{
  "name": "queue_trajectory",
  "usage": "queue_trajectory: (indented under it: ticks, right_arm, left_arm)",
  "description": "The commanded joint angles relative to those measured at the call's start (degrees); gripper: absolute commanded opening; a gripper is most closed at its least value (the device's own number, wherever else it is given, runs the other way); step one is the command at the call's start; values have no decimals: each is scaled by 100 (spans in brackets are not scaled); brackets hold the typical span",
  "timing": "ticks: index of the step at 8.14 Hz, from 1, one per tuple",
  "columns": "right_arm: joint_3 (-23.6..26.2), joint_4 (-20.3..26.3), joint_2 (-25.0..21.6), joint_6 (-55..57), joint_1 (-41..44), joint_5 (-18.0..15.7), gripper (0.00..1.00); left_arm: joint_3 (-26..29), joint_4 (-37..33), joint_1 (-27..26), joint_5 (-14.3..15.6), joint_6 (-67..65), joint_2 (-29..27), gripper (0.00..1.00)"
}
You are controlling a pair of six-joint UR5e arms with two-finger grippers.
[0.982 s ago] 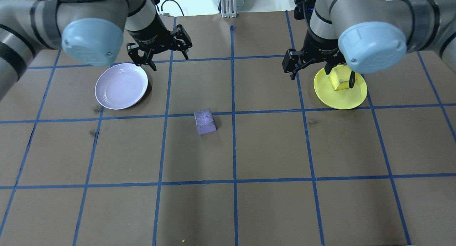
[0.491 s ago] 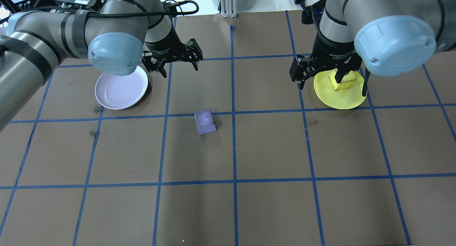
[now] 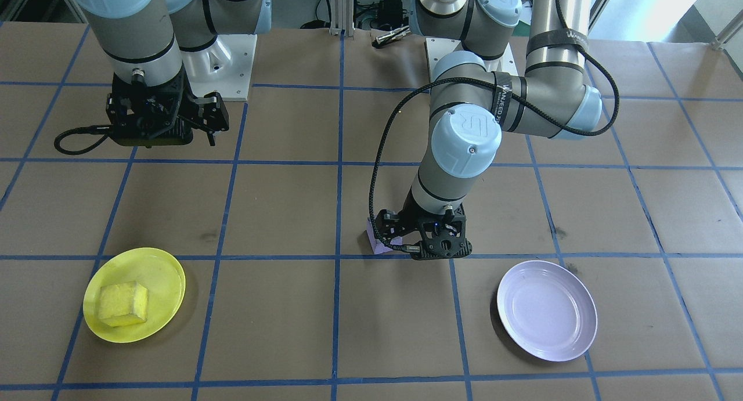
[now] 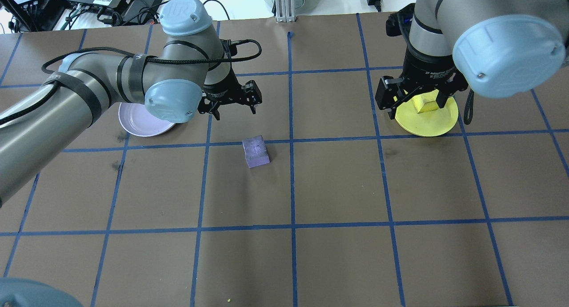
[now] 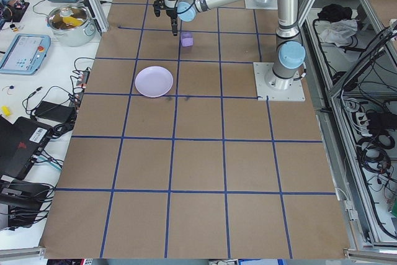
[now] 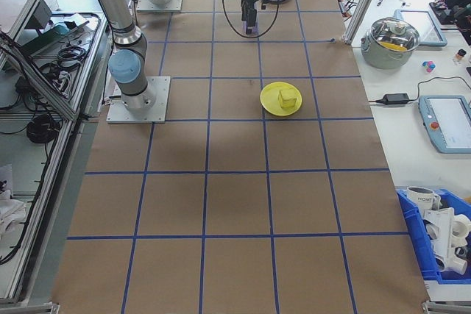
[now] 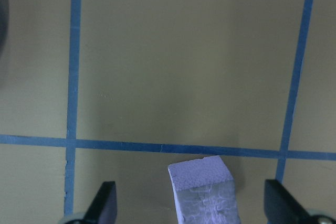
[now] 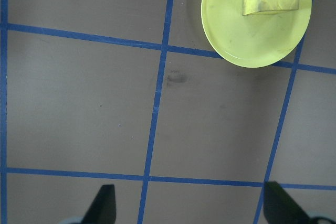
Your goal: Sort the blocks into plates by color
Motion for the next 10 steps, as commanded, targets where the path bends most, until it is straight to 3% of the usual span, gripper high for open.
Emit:
queue_trajectory:
  ticks: [1, 3, 4, 10]
  right_arm:
    - [-2, -10, -115, -157, -3, -12, 100]
    - [-2, -10, -133, -130, 6, -29, 100]
    - [15, 25, -159, -130, 6, -21, 100]
    - [59, -28, -300, -130, 6, -12, 100]
  left_arm:
    - [-228, 33, -36, -31, -330, -95, 100]
    - [-185, 225, -106, -40, -620, -305, 100]
    - [-176, 653, -254, -48, -831, -411, 100]
    - [-334, 675, -317, 22, -824, -455, 100]
